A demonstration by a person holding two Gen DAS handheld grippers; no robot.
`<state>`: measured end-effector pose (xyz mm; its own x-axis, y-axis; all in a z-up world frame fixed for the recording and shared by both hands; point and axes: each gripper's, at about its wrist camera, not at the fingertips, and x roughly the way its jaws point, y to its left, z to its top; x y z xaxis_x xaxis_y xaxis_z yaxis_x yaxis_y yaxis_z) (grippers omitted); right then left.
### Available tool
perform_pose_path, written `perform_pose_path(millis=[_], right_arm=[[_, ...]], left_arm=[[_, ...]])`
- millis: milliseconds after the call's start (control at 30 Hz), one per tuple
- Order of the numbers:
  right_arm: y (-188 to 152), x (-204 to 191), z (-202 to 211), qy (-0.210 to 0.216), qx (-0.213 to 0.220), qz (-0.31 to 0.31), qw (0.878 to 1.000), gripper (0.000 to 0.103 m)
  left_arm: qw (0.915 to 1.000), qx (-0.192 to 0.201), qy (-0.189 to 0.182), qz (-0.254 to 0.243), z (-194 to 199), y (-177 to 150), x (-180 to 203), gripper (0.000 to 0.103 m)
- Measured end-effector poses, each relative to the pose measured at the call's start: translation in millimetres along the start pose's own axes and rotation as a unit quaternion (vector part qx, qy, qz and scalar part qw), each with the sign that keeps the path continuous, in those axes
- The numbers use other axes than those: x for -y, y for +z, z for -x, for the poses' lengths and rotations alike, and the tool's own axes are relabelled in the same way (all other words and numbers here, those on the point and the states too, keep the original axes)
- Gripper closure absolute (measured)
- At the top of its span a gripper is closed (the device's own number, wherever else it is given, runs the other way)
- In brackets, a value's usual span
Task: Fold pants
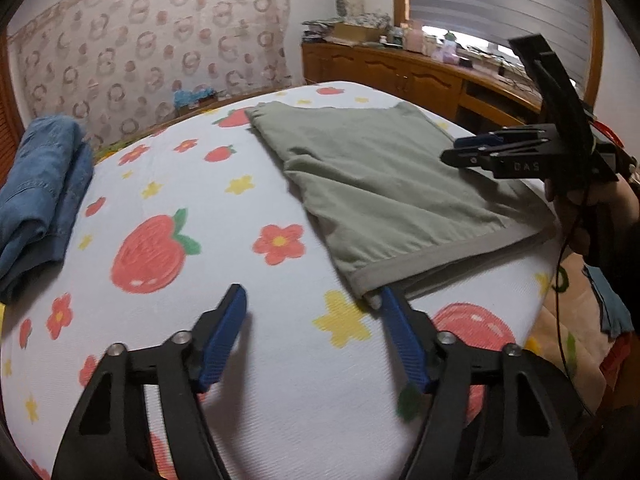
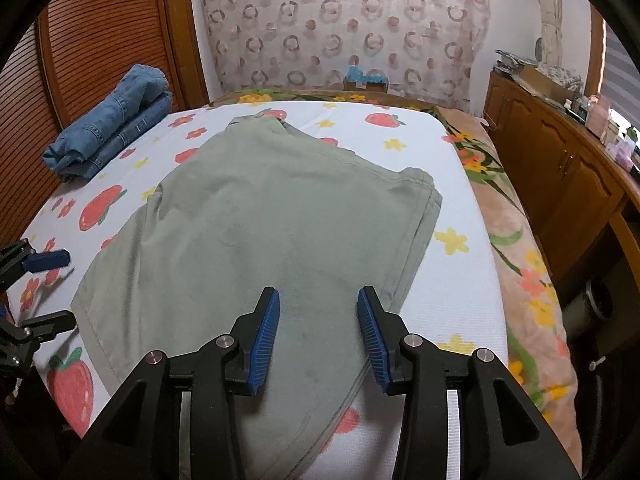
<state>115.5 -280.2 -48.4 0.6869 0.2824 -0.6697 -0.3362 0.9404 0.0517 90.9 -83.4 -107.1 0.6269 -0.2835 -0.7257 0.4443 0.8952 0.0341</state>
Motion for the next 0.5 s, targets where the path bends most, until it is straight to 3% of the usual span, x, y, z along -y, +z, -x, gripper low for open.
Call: perform_pose_path(millis=[300, 500], right_arm=[[-4, -6, -1, -0.013, 0.013, 0.005, 1.0, 0.06], [-5, -6, -2, -0.013, 0.016, 0.006, 1.0, 0.06]], left_arm=[[0.9997, -0.002, -0.007, -0.025, -6, 10, 9, 0.057], [0.9988, -0.008, -0.028, -0.039, -8, 10, 18, 0.057]])
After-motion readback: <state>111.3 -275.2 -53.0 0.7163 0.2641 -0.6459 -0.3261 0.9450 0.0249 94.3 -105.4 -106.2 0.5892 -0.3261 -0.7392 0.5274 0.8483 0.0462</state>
